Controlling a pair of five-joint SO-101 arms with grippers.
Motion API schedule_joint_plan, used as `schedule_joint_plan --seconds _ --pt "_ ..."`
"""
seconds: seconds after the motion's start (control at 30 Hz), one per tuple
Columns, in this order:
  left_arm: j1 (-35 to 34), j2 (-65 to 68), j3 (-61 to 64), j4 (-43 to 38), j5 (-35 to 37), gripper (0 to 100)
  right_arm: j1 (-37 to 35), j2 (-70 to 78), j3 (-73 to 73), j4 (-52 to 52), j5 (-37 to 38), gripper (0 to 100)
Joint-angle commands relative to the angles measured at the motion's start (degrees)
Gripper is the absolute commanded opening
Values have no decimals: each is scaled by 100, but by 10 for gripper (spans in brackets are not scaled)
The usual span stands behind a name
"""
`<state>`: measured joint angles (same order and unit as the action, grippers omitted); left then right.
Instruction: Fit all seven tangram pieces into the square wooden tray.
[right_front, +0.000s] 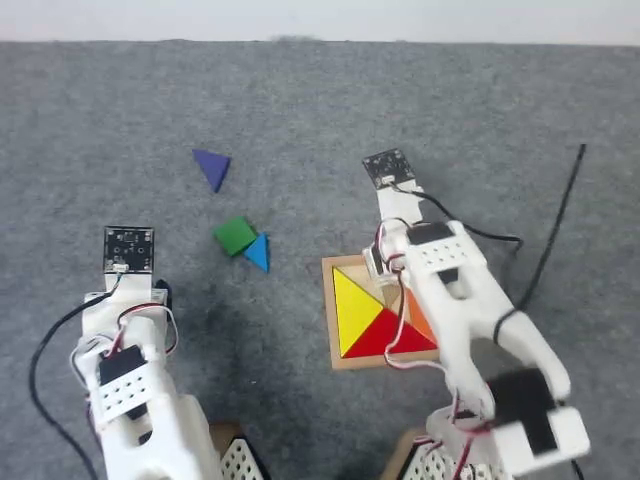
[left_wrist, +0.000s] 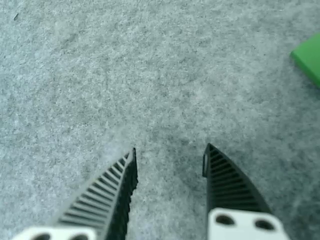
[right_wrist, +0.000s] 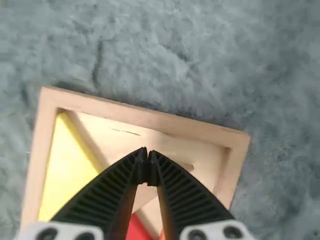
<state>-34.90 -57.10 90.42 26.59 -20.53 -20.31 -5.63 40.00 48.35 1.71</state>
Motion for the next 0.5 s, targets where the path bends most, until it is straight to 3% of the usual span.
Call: schedule_joint_plan --seconds 0.0,0.47 --pt "35 -26 -40 -18 -26 210 84 101 -369 -101 79 7" --pt "35 -26 -40 -18 -26 210 -409 101 167 31 369 7"
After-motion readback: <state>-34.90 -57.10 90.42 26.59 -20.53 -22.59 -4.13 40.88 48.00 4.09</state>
